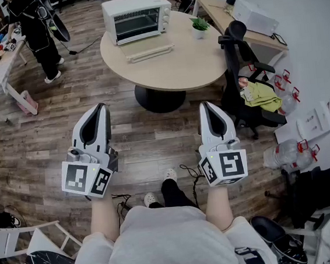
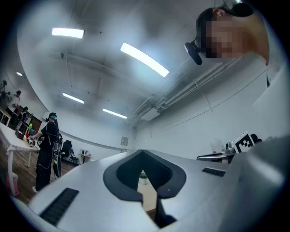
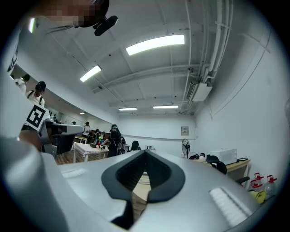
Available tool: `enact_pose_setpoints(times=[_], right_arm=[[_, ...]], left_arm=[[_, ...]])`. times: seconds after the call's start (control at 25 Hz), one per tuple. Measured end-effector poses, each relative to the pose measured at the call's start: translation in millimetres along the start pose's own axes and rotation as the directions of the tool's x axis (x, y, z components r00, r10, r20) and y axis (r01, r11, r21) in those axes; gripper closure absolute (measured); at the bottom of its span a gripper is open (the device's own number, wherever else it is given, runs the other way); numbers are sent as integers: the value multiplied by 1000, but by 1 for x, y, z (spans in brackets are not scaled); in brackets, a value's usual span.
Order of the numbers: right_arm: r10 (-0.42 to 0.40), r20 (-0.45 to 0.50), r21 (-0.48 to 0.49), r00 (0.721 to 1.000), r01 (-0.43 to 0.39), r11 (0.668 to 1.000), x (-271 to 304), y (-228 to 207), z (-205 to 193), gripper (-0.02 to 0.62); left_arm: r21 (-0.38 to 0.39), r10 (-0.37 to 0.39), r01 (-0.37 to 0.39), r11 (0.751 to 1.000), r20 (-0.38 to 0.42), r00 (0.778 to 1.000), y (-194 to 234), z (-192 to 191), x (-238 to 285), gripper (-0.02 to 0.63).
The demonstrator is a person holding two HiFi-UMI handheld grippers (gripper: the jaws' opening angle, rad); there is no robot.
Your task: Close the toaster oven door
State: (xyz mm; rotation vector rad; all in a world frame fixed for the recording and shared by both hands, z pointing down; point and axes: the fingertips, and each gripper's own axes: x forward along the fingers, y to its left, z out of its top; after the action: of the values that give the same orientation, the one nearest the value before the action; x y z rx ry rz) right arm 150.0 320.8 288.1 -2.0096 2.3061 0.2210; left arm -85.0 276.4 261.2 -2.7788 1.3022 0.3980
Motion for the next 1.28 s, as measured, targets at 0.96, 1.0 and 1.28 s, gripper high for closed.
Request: enact_pose_setpoints(times=[0.96, 1.0, 1.28], right_arm=[[89, 34, -20, 995, -89, 996, 79, -42, -4, 584], [92, 40, -16, 995, -91, 996, 84, -47, -4, 584], [117, 69, -6, 991, -117, 993, 122, -85, -2, 584]], left_arm=[[16, 44, -45, 999, 29, 999, 15, -13, 76, 598], [20, 46, -47, 999, 32, 998, 15, -13, 83, 598], [43, 62, -65, 997, 55, 997, 11, -14, 129, 598]])
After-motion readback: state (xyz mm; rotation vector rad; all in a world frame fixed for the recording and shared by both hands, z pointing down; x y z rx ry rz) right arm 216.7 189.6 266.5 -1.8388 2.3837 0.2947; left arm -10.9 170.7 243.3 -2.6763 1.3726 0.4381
